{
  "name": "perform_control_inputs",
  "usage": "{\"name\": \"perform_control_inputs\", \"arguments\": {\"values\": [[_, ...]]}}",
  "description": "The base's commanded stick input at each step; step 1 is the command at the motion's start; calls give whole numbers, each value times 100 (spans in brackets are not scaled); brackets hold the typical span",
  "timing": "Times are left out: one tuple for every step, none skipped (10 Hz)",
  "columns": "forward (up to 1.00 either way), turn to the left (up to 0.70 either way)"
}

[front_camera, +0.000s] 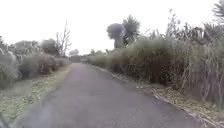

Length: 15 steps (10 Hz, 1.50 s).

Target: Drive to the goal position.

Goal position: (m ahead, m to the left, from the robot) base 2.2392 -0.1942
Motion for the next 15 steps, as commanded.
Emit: {"name": "perform_control_inputs", "arguments": {"values": [[0, 100], [0, 100], [0, 100], [0, 100], [0, 91], [0, 57], [0, 22], [0, 0], [0, 0], [0, 0], [0, 0], [0, 0], [0, 0], [0, 0], [0, 0]]}}
